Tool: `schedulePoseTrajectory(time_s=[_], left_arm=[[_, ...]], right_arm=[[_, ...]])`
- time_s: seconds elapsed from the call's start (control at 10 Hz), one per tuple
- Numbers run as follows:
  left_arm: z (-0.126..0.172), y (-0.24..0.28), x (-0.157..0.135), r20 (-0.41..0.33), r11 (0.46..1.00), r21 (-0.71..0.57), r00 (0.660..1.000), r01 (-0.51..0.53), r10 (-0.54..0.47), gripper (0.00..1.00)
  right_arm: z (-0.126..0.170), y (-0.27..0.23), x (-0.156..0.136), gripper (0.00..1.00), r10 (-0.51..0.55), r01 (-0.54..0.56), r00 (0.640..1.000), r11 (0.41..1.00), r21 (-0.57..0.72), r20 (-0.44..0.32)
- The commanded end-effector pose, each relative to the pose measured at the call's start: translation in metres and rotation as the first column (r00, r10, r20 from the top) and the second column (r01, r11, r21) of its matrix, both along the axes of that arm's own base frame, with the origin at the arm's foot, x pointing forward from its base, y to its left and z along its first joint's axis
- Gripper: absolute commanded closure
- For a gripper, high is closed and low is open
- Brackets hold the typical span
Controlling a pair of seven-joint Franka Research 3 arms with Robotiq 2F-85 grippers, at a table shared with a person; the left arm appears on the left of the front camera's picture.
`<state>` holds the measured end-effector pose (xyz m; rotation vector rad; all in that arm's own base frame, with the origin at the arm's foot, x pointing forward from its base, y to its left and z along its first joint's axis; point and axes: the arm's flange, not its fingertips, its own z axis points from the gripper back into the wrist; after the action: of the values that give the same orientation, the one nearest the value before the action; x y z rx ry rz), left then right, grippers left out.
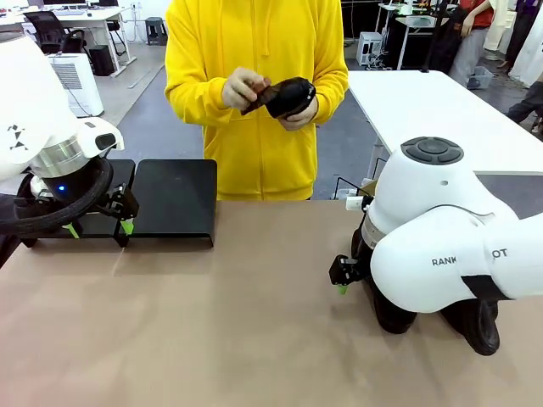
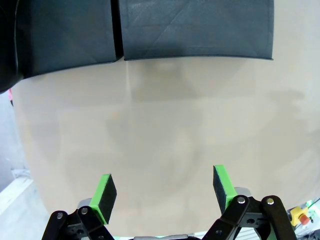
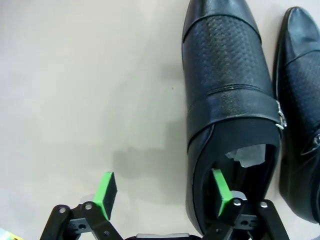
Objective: Organize the shoes by placing them on the stand.
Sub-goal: Pick up one Shoe and place it in the middle of the table.
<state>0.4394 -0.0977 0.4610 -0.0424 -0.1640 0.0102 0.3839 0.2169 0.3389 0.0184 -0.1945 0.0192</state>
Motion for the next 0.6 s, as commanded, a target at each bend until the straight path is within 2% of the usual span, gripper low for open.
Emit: schedulePoseTrajectory(time_s=[0.0,0.3,0.4,0.5], left_arm=[[-0.0007,0.0007,-0.0005,0.009,1.000,-0.003,1.000,-0.010,0.010,0.00],[-0.0007,0.0007,-0.0005,0.009,1.000,-0.003,1.000,-0.010,0.010,0.00],[-0.0007,0.0007,-0.0005,0.009,1.000,-0.003,1.000,-0.010,0.010,0.00],[-0.0007,0.0007,-0.0005,0.009,1.000,-0.003,1.000,-0.010,0.010,0.00]], right_arm=[[-0.0022,0.0029,0.0044,0.34,-0.018,0.020,0.999,1.000,-0.025,0.051],[0.0008,-0.0018,0.0081,0.93,-0.014,0.018,0.998,0.998,-0.066,0.063],[0.0004,-0.0021,0.0085,1.00,-0.010,0.014,0.999,0.998,-0.067,0.054],[-0.0009,-0.0019,0.0082,1.00,-0.011,0.014,0.999,0.998,-0.066,0.047]])
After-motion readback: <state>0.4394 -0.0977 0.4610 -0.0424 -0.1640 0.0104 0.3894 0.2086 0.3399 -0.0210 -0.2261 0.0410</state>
